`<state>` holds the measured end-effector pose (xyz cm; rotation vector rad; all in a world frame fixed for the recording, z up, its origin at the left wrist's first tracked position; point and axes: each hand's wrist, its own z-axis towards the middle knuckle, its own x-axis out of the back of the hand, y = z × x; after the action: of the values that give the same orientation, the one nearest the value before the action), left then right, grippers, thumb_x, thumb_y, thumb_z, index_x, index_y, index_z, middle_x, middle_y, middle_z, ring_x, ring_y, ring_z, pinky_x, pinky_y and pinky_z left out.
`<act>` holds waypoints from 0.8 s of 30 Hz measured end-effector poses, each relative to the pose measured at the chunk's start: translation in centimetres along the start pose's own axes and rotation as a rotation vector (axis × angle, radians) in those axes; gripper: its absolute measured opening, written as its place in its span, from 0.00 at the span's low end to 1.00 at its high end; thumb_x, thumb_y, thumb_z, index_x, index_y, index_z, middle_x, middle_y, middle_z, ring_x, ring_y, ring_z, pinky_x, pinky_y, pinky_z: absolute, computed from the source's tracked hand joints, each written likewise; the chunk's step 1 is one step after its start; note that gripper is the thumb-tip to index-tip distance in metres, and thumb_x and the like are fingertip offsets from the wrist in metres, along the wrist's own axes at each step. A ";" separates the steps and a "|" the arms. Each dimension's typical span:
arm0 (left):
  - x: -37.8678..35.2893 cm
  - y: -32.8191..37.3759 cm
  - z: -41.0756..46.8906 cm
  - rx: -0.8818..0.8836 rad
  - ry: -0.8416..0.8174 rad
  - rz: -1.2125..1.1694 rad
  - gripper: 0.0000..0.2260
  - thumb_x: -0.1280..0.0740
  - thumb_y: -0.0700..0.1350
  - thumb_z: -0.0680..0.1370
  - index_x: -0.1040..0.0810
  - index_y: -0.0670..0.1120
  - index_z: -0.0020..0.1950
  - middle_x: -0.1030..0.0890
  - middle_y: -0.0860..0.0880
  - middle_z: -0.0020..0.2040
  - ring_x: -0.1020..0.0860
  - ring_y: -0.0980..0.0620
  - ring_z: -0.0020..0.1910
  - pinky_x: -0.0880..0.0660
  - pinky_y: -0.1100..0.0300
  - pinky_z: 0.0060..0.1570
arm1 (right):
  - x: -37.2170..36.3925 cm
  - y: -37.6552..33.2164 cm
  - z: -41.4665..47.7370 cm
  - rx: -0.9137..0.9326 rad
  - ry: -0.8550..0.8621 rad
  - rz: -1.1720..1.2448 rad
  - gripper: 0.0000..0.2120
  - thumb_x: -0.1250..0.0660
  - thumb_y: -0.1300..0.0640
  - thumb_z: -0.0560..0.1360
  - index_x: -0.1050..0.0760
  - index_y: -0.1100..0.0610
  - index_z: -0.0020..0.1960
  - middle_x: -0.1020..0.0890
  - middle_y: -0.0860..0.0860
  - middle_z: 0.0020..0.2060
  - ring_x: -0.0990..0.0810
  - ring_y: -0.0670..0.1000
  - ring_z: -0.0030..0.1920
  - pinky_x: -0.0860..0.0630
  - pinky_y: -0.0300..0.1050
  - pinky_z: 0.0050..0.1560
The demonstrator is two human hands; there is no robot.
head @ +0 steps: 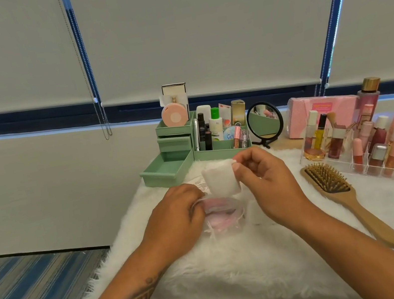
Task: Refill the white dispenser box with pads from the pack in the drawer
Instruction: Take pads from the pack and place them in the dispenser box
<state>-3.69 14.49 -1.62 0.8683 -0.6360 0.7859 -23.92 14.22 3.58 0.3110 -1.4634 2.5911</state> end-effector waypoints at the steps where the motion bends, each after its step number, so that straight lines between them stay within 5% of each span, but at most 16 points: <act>1: 0.2 0.1 0.0 0.009 -0.020 -0.007 0.10 0.36 0.46 0.79 0.19 0.50 0.59 0.21 0.59 0.56 0.27 0.59 0.57 0.26 0.58 0.55 | 0.1 -0.1 0.2 -0.020 0.010 0.053 0.03 0.34 0.61 0.79 0.22 0.55 0.49 0.18 0.49 0.42 0.21 0.42 0.42 0.24 0.35 0.44; 7: 2.0 1.0 0.0 -0.033 0.001 -0.134 0.23 0.36 0.62 0.76 0.27 0.57 0.70 0.25 0.61 0.65 0.29 0.61 0.65 0.32 0.60 0.64 | 0.5 0.2 0.4 -0.068 -0.017 0.058 0.07 0.34 0.61 0.79 0.22 0.52 0.55 0.15 0.47 0.41 0.18 0.44 0.44 0.22 0.38 0.43; 12: 3.1 3.8 2.5 0.080 0.022 -0.596 0.17 0.28 0.42 0.78 0.21 0.57 0.65 0.17 0.55 0.57 0.19 0.56 0.56 0.22 0.59 0.58 | 0.7 -0.3 0.5 -0.050 -0.032 0.057 0.09 0.34 0.59 0.79 0.22 0.50 0.58 0.16 0.46 0.44 0.17 0.44 0.47 0.21 0.38 0.44; 16: 3.2 5.0 4.1 0.014 0.034 -0.568 0.11 0.26 0.41 0.76 0.17 0.52 0.57 0.15 0.53 0.50 0.18 0.54 0.47 0.19 0.62 0.49 | 2.2 -1.2 0.7 0.021 -0.100 -0.050 0.14 0.31 0.49 0.76 0.22 0.49 0.61 0.17 0.46 0.44 0.18 0.44 0.45 0.21 0.37 0.45; 18: 3.0 5.5 4.5 0.002 0.016 -0.582 0.12 0.26 0.41 0.76 0.18 0.52 0.58 0.16 0.52 0.48 0.18 0.54 0.45 0.19 0.63 0.46 | 3.3 -1.6 1.1 0.055 -0.133 -0.200 0.12 0.29 0.51 0.76 0.21 0.48 0.59 0.17 0.46 0.43 0.19 0.44 0.44 0.21 0.39 0.45; 24: 1.4 6.1 4.6 -0.003 -0.081 -0.399 0.15 0.27 0.52 0.76 0.22 0.57 0.63 0.19 0.60 0.55 0.22 0.62 0.54 0.23 0.60 0.55 | 7.2 -0.5 2.4 -0.041 0.000 -0.199 0.06 0.29 0.56 0.75 0.23 0.46 0.49 0.17 0.47 0.45 0.17 0.51 0.45 0.18 0.52 0.48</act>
<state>-8.63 13.52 4.26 0.9894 -0.5121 0.3920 -30.56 12.63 7.03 0.4285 -1.4058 2.4020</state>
